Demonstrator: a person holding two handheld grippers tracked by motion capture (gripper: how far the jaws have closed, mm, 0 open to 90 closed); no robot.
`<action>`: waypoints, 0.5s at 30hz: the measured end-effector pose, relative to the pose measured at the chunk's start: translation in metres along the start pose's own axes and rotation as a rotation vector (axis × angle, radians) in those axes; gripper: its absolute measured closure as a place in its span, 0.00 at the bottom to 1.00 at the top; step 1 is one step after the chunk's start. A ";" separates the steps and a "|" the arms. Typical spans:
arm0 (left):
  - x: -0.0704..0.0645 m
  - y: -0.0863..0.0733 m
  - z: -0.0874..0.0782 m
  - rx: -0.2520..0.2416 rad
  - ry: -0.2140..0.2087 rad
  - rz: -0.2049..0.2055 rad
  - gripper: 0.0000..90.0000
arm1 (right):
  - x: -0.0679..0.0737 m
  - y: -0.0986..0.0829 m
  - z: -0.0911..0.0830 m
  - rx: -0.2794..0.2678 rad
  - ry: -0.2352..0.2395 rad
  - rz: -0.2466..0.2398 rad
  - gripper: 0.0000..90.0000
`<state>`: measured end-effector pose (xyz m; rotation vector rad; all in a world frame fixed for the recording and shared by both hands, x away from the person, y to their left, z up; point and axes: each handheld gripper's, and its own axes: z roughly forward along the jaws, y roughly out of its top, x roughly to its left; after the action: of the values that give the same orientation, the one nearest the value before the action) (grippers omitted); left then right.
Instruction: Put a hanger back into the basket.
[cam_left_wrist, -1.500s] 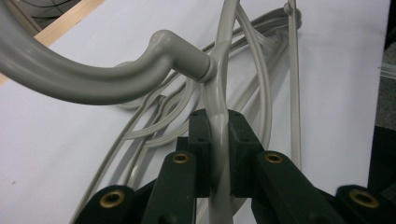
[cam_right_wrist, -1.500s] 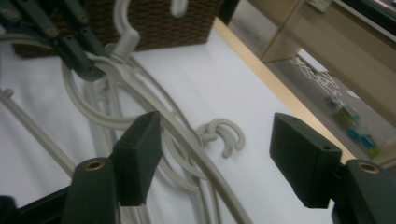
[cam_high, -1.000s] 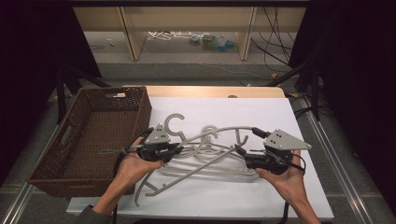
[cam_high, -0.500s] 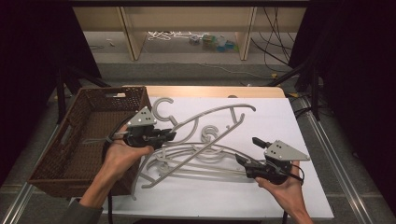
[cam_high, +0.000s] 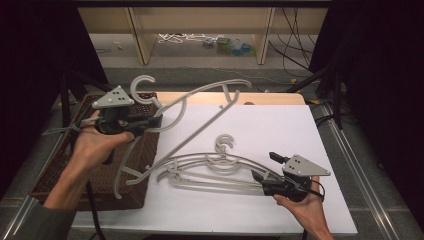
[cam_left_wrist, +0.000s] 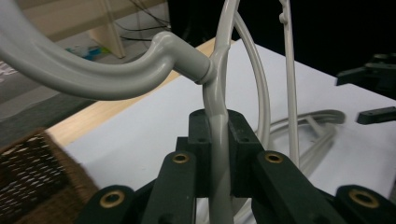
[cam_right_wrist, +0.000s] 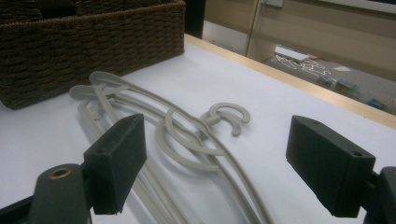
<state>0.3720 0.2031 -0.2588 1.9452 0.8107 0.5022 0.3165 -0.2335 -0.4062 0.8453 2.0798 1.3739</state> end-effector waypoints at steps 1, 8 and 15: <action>0.006 0.000 -0.003 0.011 0.010 0.014 0.91 | 0.000 -0.001 0.000 0.001 -0.001 -0.002 0.23; 0.032 -0.011 -0.013 0.059 0.109 -0.019 0.91 | 0.001 -0.003 0.002 0.004 -0.001 0.001 0.23; 0.062 -0.025 -0.019 0.091 0.195 -0.044 0.91 | 0.002 -0.005 0.004 0.024 0.011 -0.001 0.22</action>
<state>0.3947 0.2673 -0.2713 1.9780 1.0136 0.6460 0.3169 -0.2316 -0.4126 0.8478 2.1086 1.3587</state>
